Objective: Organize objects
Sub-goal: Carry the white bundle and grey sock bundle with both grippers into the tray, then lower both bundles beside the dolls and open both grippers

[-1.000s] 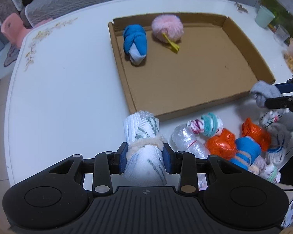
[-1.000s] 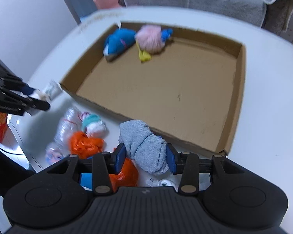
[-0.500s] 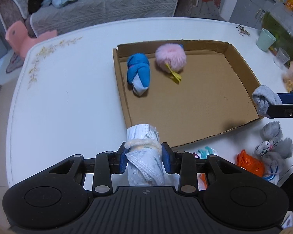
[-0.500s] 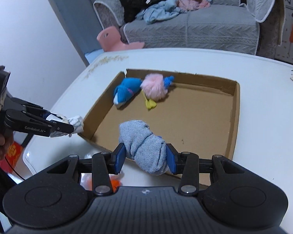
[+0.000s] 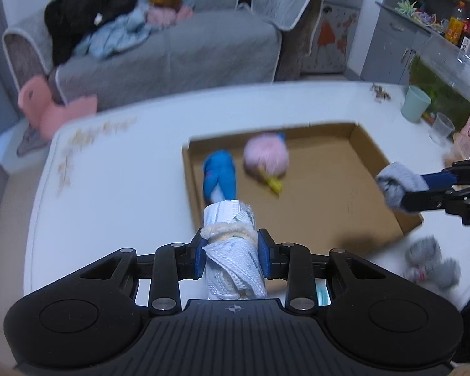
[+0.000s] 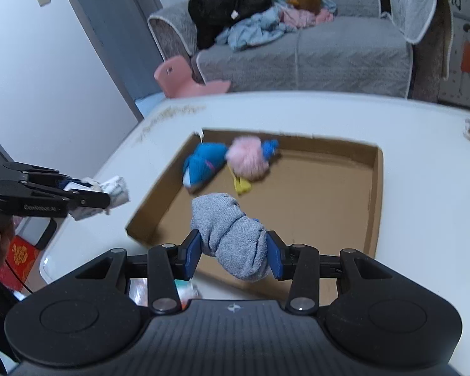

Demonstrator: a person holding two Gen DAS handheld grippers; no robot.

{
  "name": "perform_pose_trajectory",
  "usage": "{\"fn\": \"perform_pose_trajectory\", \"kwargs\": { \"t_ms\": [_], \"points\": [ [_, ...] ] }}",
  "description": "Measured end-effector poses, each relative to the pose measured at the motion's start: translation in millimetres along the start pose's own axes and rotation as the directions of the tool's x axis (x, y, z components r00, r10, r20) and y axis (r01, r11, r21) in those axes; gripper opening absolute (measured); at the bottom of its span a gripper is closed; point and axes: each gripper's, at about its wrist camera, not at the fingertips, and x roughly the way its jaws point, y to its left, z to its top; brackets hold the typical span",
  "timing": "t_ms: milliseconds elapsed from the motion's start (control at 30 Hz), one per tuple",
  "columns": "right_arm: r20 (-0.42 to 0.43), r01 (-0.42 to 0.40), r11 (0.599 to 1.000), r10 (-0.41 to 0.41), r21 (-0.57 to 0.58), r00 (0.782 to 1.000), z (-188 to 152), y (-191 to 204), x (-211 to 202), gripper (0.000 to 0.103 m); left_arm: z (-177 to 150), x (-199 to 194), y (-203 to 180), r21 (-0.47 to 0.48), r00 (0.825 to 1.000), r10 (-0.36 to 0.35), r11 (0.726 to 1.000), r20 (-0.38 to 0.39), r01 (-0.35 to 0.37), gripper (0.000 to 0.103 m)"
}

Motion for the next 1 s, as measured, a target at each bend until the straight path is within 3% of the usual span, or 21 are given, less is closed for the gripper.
{"fn": "perform_pose_trajectory", "kwargs": {
  "t_ms": [133,333,667,900,1000],
  "points": [
    [0.016,-0.018,1.0,0.018,-0.007,1.0,25,7,16,0.04,14,28,-7,0.011,1.0,-0.004,1.0,-0.003,0.004,0.038],
    [-0.027,-0.025,1.0,0.025,-0.014,0.999,48,12,69,0.04,15,63,-9,0.009,1.0,-0.015,1.0,0.008,0.015,0.038],
    [-0.09,0.001,1.0,0.001,0.02,0.996,49,-1,116,0.04,1,97,-6,0.049,0.999,0.02,0.999,0.03,-0.022,0.038],
    [-0.133,0.007,1.0,-0.007,-0.005,0.991,48,8,139,0.041,-8,117,-7,0.062,0.999,0.024,0.998,-0.033,-0.022,0.039],
    [-0.144,0.003,1.0,-0.003,-0.003,0.99,47,10,141,0.041,-7,125,6,0.002,0.999,0.023,1.0,-0.048,-0.023,0.039]
  ]
}}
